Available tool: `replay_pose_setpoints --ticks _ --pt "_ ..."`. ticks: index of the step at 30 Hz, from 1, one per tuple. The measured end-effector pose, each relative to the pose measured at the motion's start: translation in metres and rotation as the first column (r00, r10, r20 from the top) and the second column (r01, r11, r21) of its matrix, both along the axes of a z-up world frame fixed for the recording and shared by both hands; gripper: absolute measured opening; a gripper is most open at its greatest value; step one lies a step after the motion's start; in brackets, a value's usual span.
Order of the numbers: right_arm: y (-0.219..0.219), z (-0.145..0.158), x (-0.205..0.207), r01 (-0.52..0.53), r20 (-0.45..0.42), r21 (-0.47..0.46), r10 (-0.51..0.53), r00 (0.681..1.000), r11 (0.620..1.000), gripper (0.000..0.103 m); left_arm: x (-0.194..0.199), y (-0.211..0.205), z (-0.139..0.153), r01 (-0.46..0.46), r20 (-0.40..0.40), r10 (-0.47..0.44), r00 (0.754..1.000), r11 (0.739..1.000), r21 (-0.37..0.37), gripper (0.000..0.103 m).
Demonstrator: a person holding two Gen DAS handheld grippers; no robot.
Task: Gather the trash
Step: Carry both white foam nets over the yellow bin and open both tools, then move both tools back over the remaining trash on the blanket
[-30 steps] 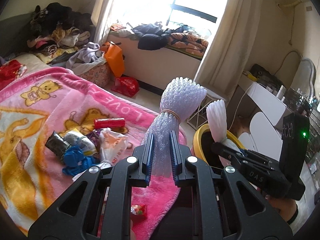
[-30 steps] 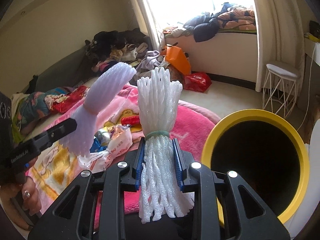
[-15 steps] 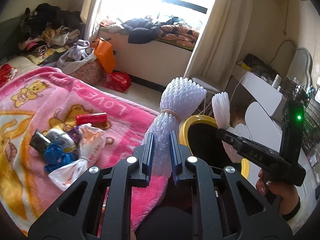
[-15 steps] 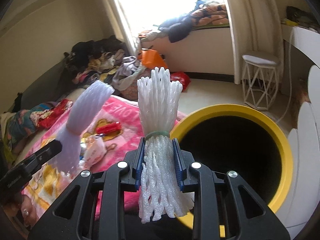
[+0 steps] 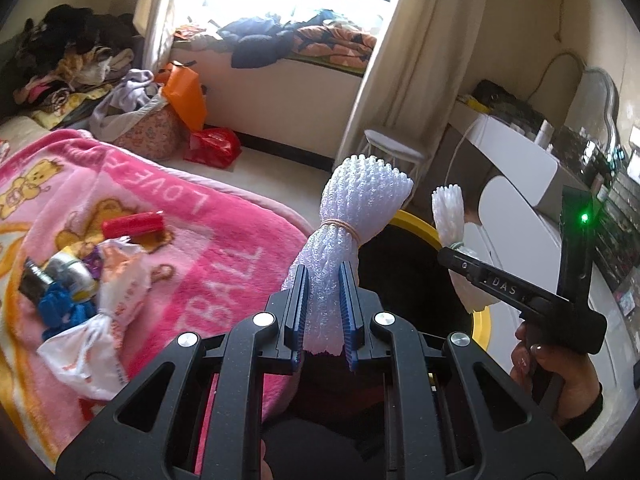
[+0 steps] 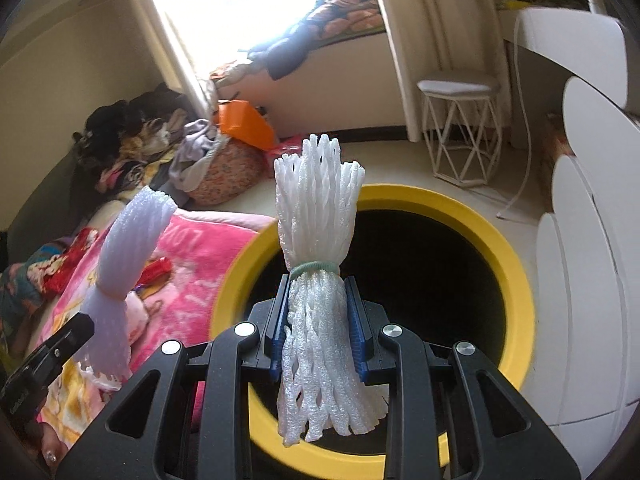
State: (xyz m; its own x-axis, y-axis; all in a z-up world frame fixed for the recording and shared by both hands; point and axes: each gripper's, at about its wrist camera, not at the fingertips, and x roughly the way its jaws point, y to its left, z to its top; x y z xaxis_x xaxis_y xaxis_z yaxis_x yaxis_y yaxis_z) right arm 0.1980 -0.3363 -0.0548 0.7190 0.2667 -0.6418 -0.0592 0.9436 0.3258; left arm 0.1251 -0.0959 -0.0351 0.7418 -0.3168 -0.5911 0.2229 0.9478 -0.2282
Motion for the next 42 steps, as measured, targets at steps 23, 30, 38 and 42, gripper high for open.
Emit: replay_pose_setpoints --ticks 23,30,38,42 --pt "-0.049 -0.027 0.007 0.103 -0.069 0.038 -0.1 0.993 0.994 0.027 0.062 -0.074 -0.034 0.112 -0.081 -0.106 0.991 0.991 0.067 0.012" --pt "-0.057 -0.025 0.007 0.112 -0.054 0.078 -0.108 0.993 0.991 0.046 0.063 -0.071 -0.032 0.118 -0.057 -0.115 0.992 0.992 0.038 0.038" --pt "-0.058 -0.01 -0.001 0.15 -0.005 0.075 -0.15 0.989 0.986 0.063 0.052 -0.045 -0.012 0.06 0.004 -0.06 0.998 0.998 -0.021 0.092" --pt "-0.049 -0.002 -0.004 0.149 0.024 0.064 -0.151 0.988 0.987 0.063 0.046 -0.029 -0.005 0.026 0.013 -0.026 1.0 0.999 -0.021 0.092"
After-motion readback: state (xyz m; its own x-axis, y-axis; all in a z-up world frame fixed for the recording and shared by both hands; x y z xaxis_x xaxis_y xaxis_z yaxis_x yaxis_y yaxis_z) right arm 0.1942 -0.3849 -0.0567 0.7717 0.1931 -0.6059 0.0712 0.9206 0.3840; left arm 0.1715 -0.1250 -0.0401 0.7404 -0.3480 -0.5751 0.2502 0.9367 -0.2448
